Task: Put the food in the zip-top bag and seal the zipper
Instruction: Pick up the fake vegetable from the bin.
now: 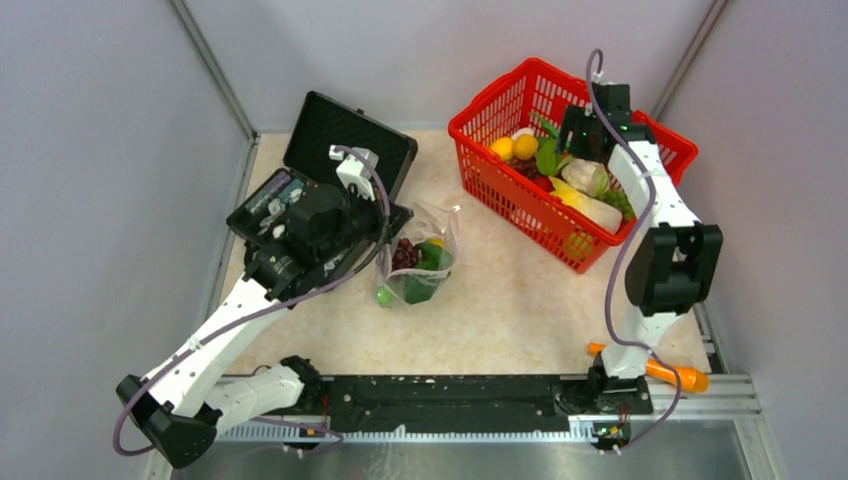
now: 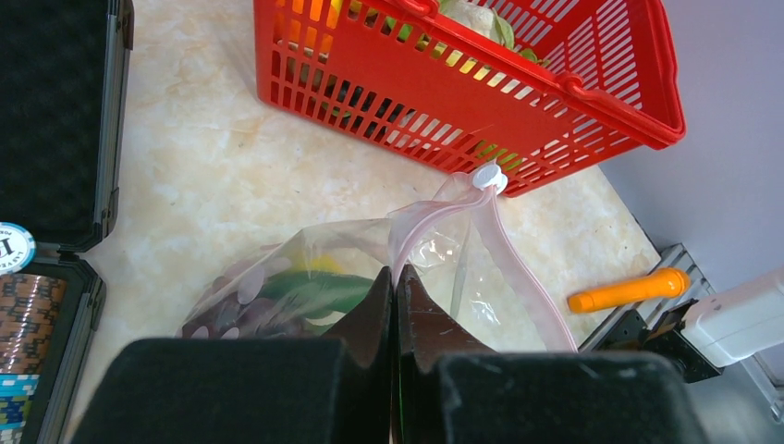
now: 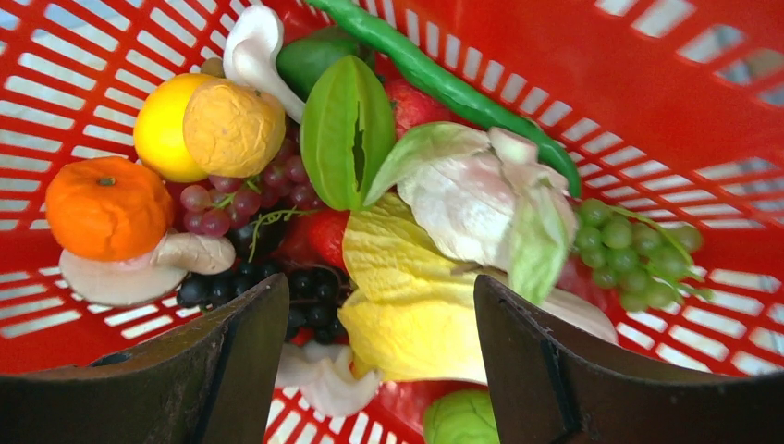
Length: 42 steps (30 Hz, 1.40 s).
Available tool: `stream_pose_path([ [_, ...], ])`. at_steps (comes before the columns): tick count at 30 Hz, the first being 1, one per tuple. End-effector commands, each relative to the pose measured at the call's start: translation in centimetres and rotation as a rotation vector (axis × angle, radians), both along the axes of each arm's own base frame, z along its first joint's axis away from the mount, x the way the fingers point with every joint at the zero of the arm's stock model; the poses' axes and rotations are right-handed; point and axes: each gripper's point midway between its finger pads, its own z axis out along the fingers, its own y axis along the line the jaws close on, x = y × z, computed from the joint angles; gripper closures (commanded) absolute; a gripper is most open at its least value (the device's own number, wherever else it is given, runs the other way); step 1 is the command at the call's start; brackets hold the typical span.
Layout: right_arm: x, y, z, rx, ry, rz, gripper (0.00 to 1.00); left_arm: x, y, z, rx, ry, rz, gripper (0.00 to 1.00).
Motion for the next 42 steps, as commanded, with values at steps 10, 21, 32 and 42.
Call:
stream_pose_path([
  [10,9.9,2.4,-4.9,0.051,0.075,0.006,0.28,-0.2,0.6,1.9,-0.033,-0.071,0.014,1.00],
  [21,8.6,4.3,-11.6,-0.068,0.255,0.135,0.41,-0.2,1.1,1.8,-0.026,-0.074,0.038,1.00],
  [32,6.9,3.1,-11.4,-0.211,0.318,0.138,0.41,-0.5,0.9,1.8,-0.042,-0.070,0.025,1.00],
  [42,8.0,5.0,-8.1,-0.130,0.150,0.138,0.88,-0.6,1.5,2.0,-0.042,-0.075,0.047,1.00],
])
